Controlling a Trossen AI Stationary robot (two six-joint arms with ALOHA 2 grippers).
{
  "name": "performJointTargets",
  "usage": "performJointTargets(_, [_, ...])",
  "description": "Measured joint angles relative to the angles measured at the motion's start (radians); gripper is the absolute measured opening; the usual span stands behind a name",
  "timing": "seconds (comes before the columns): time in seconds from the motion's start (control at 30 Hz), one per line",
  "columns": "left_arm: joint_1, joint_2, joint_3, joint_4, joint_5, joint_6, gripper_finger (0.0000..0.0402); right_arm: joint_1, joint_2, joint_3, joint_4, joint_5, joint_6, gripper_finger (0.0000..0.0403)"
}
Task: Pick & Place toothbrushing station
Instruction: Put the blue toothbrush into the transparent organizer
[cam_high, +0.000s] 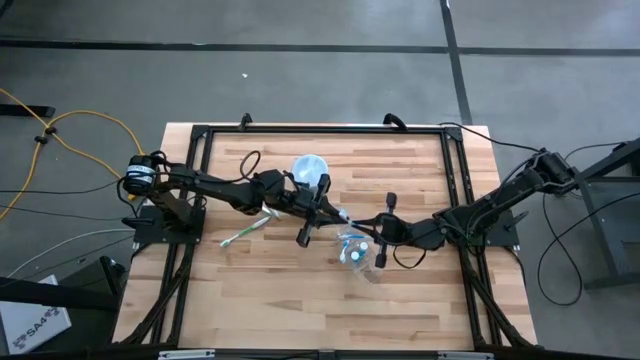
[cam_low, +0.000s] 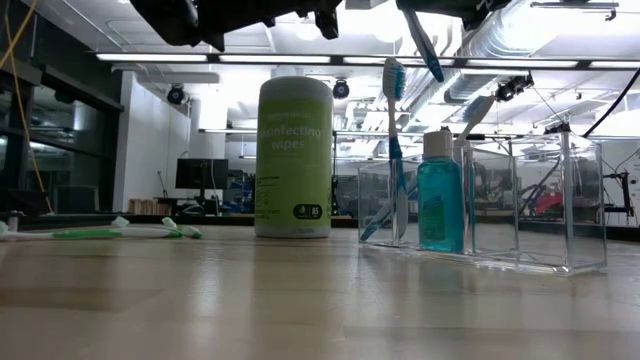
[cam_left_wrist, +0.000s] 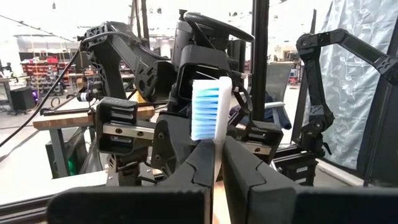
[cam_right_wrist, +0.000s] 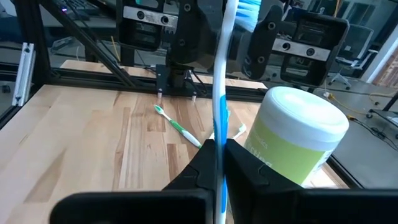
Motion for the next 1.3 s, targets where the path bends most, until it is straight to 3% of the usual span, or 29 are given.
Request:
performJointTargets(0.57, [-0.008, 0.000, 0.001, -0.042, -0.003, -0.002, 0.0003, 0.000, 0.000, 0.000, -0.008, -0.007, 0.002, 0.0141])
performJointTargets(0.77, [-0.038, 0.000, 0.001, -0.069, -0.033, 0.068, 0.0003, 0.002, 0.000, 0.000, -0.008, 0.020, 0.002, 0.0186])
performJointTargets(0.97, [-0.049, 0.000, 0.001, -0.154, -0.125, 0.081, 0.0003, 0.015, 0.000, 0.000, -0.011, 0.032, 0.006, 0.0202])
performJointTargets(1.3, [-0.044, 0.000, 0.001, -0.234, -0.157, 0.061, 0.0003, 0.119, 0.000, 0.000, -0.042, 0.218, 0.005, 0.0201])
